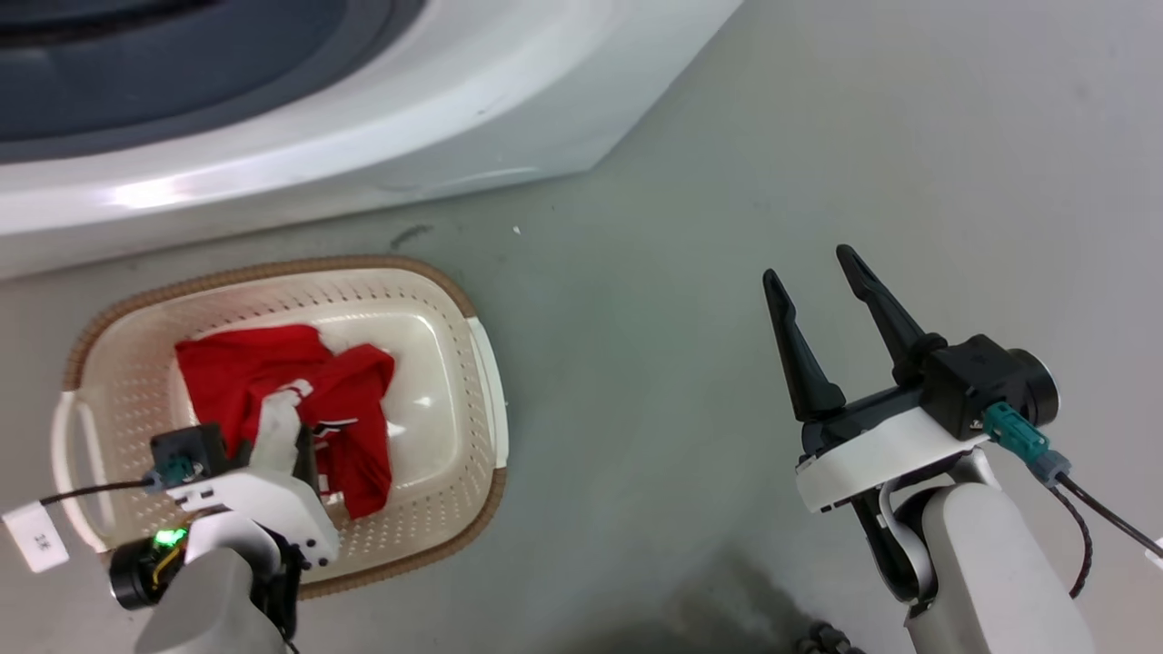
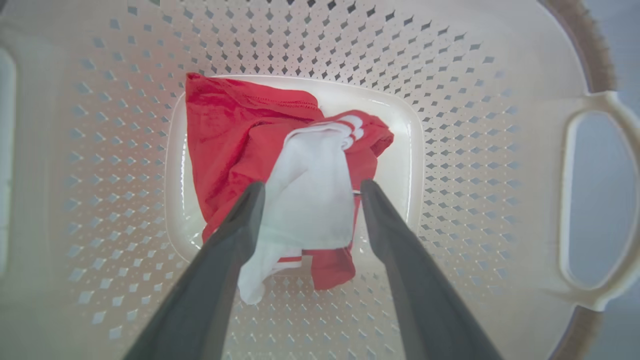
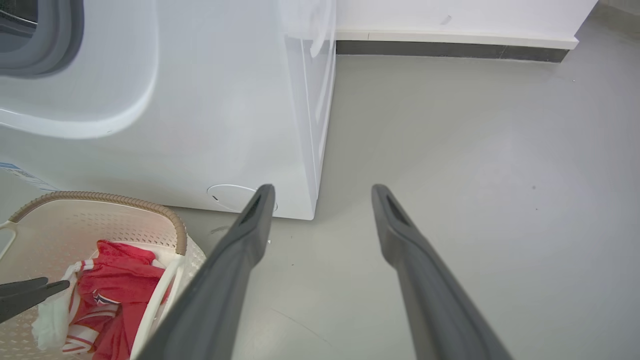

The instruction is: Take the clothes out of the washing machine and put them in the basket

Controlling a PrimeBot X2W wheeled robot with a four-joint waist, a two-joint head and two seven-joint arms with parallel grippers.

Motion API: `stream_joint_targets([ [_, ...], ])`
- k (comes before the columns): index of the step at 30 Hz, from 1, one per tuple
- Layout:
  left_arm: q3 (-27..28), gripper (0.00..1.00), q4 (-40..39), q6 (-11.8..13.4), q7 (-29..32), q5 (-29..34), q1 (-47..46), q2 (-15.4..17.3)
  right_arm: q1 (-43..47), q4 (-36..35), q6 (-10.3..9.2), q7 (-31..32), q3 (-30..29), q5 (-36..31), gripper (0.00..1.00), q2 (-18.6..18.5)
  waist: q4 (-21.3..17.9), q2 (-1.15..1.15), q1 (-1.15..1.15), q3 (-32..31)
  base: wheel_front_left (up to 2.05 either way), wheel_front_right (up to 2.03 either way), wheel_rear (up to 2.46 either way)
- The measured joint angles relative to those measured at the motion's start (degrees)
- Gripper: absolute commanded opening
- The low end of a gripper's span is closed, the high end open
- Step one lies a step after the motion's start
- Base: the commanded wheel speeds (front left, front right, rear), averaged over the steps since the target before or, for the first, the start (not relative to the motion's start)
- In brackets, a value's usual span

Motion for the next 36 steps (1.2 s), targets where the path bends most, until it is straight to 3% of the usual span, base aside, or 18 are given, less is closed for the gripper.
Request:
stream_joint_targets([
  [9, 1.63, 1.0, -6.21, -0.63, 0.0, 0.42, 7.48, -4.09, 4.12, 0.63, 0.0, 2.02, -3.13, -1.68, 1.0, 0.01, 3.64, 0.0, -0.01, -11.93, 0.0, 0.0, 0.0],
  [20, 3.27, 1.0, -18.28, -0.9, 0.0, 3.68, 13.65, -6.59, 8.84, -2.08, -0.01, 4.58, -4.31, -3.86, 1.0, 0.0, 8.81, 0.0, -0.02, -23.6, 0.0, 0.0, 0.0],
  [28, 3.61, 1.0, -29.66, -0.88, 0.0, 7.01, 16.92, -8.16, 11.82, -4.97, -0.01, 7.12, -5.16, -4.77, 1.0, 0.0, 11.43, 0.0, -0.02, -29.03, 0.0, 0.0, 0.0],
  [36, 1.25, 1.0, -33.83, -0.91, 0.0, 9.12, 15.25, -9.2, 14.78, -7.39, -0.01, 8.69, -4.95, -5.23, 1.0, -0.01, 13.59, 0.0, -0.02, -31.5, 0.0, 0.0, 0.0],
])
